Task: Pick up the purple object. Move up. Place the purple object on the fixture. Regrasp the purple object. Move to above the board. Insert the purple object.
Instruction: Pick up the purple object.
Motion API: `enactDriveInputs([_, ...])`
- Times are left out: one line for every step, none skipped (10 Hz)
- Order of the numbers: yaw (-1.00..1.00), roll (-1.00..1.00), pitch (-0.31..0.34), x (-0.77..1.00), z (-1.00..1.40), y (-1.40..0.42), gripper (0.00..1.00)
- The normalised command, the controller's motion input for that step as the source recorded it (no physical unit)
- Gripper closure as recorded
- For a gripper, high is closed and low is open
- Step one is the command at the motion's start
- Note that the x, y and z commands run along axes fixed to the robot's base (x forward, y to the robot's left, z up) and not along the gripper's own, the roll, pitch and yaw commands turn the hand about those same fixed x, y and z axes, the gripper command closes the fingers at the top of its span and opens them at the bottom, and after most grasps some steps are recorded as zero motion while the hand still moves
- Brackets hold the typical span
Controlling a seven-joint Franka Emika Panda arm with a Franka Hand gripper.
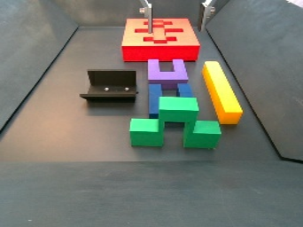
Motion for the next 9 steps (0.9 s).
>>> enactDriveInputs([0.00, 0.00, 0.000, 0.00, -0.03, 0.00, 0.00])
enactDriveInputs([0.00, 0.19, 0.036, 0.31, 0.00, -0.56, 0.00])
enactDriveInputs([0.00, 0.17, 0.026, 0.52, -0.01, -0.75, 0.00])
enactDriveInputs([0.06, 0.13, 0.000, 0.40, -0.02, -0.81, 0.00])
enactDriveInputs([0.10, 0.12, -0.044, 0.31, -0.10, -0.83, 0.00])
enactDriveInputs([0.17, 0.05, -0.134, 0.29, -0.23, -0.84, 0.00])
enactDriveInputs([0.16, 0.04, -0.150, 0.35, -0.27, -0.85, 0.00])
enactDriveInputs([0.15, 0.02, -0.170, 0.39, -0.29, -0.79, 0.00])
enactDriveInputs([0.10, 0.00, -0.209, 0.33, -0.34, -0.71, 0.00])
